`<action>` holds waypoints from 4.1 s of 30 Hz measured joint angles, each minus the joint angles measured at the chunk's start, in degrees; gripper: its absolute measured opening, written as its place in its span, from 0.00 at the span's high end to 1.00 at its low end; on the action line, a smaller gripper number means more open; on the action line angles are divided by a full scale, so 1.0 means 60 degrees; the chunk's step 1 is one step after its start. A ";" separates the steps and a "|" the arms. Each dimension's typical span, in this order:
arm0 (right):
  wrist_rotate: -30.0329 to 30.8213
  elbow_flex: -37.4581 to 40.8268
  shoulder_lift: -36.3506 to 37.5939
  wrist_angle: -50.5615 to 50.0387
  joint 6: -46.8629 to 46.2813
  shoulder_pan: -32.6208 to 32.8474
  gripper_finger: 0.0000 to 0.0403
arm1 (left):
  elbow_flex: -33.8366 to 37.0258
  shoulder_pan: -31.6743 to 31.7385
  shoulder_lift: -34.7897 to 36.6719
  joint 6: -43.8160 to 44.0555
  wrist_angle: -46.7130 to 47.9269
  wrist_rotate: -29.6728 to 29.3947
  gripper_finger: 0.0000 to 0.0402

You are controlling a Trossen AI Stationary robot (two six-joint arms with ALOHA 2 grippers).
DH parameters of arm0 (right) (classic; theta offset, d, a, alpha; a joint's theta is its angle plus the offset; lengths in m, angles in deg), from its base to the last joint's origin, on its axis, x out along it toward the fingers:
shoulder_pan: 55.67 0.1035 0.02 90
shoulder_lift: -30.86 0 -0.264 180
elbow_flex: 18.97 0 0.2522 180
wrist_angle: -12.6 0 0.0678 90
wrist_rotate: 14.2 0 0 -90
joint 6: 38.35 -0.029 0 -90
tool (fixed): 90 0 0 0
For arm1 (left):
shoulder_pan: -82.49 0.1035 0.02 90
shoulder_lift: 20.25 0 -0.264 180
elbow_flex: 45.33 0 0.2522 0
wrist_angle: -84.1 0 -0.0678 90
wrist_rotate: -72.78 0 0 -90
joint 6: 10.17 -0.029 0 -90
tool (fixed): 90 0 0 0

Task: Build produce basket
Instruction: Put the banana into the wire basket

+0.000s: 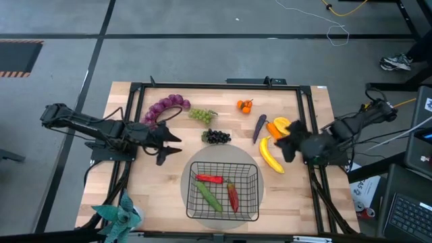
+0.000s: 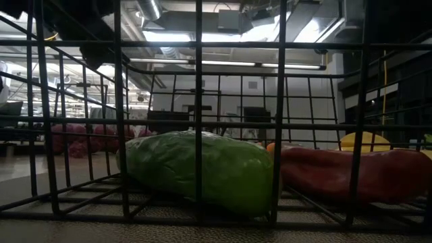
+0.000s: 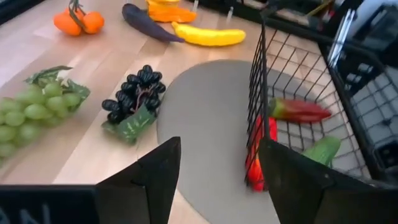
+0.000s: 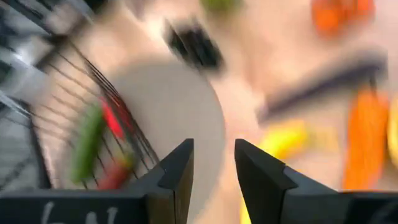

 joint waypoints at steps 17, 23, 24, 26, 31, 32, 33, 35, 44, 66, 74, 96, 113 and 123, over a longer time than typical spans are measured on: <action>-0.2133 0.0454 -0.4608 0.0544 -0.1064 -0.0007 0.70 | 0.0093 0.0000 -0.0055 0.0177 -0.0546 -0.0700 0.48; -0.2207 0.0459 -0.5658 0.0684 -0.1403 -0.0301 0.70 | 0.0093 0.0000 -0.0055 0.0177 -0.0548 -0.0699 0.48; -0.2207 0.0459 -0.5792 0.0664 -0.1423 -0.0396 0.70 | 0.0093 0.0000 -0.0055 0.0177 -0.0545 -0.0700 0.48; -0.2315 0.0459 -0.6025 0.0662 -0.1424 -0.0634 0.70 | 0.0093 0.0000 -0.0055 0.0177 -0.0548 -0.0700 0.48; -0.2918 0.0419 -0.6474 0.0848 -0.0782 -0.1250 0.70 | 0.0093 0.0000 -0.0055 0.0177 -0.0541 -0.0700 0.48; -0.2955 0.0418 -0.6536 0.0852 -0.0772 -0.1342 0.70 | 0.0093 0.0000 -0.0055 0.0177 -0.0542 -0.0697 0.48; -0.2928 0.0411 -0.6586 0.0927 -0.0773 -0.1425 0.70 | 0.0093 0.0000 -0.0055 0.0177 -0.0545 -0.0700 0.48; -0.2957 0.0409 -0.6620 0.1008 -0.0776 -0.1581 0.70 | 0.0093 0.0000 -0.0055 0.0175 -0.0541 -0.0697 0.48; -0.3090 0.0423 -0.6632 0.1058 -0.0331 -0.1770 0.70 | 0.0093 -0.0004 -0.0055 0.0173 -0.0534 -0.0678 0.48; -0.1953 0.0650 -0.6632 0.0968 0.0226 -0.2872 0.48 | 0.0089 -0.0004 -0.0055 0.0177 -0.0457 -0.0622 0.48; -0.2889 0.0749 -0.6625 0.1452 0.0193 -0.3252 0.55 | 0.0089 -0.0004 -0.0055 0.0188 -0.0301 -0.0620 0.48; -0.1765 -0.1859 -0.6062 0.0630 0.2501 -0.3748 0.72 | 0.0089 -0.0004 -0.0055 0.0210 -0.0308 -0.0621 0.48; -0.6607 -0.3876 -0.6345 0.4247 0.8478 -0.2778 0.69 | 0.0085 -0.0007 -0.0055 0.0199 -0.0308 -0.0624 0.48; -0.6464 -0.3876 -0.6968 0.4812 0.8423 -0.2237 0.40 | 0.0085 -0.0007 -0.0056 0.0201 -0.0308 -0.0623 0.48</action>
